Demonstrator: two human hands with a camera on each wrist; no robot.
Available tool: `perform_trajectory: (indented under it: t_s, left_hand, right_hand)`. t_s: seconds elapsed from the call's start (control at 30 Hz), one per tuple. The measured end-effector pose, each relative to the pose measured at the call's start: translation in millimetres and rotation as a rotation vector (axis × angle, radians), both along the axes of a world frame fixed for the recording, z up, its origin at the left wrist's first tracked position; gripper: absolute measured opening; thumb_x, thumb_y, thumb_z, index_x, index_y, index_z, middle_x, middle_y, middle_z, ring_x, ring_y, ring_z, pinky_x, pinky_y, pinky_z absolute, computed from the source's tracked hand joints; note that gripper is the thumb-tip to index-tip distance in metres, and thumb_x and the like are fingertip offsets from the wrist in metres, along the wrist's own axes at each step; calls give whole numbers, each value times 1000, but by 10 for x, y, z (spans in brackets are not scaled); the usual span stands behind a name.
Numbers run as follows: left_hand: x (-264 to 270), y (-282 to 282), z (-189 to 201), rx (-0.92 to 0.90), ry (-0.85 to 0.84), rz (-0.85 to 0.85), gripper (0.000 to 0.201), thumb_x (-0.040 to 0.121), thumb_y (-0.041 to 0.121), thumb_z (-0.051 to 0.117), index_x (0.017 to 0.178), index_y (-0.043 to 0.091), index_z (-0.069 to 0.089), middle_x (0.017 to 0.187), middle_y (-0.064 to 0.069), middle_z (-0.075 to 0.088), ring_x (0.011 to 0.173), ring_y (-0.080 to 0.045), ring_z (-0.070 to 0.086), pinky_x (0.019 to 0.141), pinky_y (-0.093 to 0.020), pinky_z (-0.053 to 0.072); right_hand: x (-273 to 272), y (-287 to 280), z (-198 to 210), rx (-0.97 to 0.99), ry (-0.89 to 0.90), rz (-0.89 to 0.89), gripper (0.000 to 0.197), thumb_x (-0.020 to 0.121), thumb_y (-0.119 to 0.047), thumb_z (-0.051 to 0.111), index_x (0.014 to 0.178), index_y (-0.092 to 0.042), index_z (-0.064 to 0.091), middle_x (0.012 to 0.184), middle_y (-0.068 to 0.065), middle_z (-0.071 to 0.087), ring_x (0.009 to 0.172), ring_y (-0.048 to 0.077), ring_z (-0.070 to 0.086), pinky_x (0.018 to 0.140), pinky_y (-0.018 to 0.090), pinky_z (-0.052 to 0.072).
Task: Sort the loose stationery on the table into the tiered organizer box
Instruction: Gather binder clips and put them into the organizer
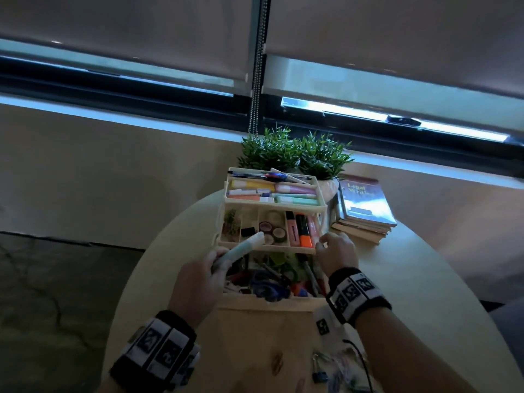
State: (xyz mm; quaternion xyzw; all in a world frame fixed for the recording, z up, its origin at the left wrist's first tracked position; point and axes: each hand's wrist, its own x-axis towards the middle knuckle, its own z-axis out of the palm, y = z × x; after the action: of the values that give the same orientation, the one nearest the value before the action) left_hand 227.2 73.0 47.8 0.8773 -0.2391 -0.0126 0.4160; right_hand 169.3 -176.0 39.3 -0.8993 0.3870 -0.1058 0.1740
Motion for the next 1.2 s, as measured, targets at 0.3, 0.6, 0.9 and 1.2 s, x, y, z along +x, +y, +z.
perform_trajectory:
  t_s: [0.3,0.6,0.9,1.2]
  left_hand:
    - [98,-1080,139,117,-101,-108,28,93,20,51,118,13,61,101,-6,71,89,-19,66,76,-23,47]
    - [166,-1637,-17,339,-118,-138,24,92,20,47,106,13,65,97,-9,71,91,-26,67,77,-35,54]
    - [104,-1923,-151,438,-84,-340,29,93,25,42,107,10,62,114,-11,61,109,-29,54,89,-37,43]
    - [261,-1930,-81,690,-95,-394,43,90,37,45,127,15,44,135,-8,46,127,-28,38,104,-43,32]
  right_hand:
    - [257,-95,47,33,291,76,28,93,-29,43,117,-16,48,89,6,55,93,24,60,83,33,51]
    - [255,-232,105,222,186,37,36,84,-41,58,93,-7,60,89,7,57,81,21,56,64,27,43]
    - [175,-426,84,203,134,15,40,85,-34,54,54,-12,43,78,9,54,70,21,51,61,26,37]
    - [69,-416,39,128,63,262,30,90,-30,53,116,-16,59,107,9,64,91,20,59,70,22,38]
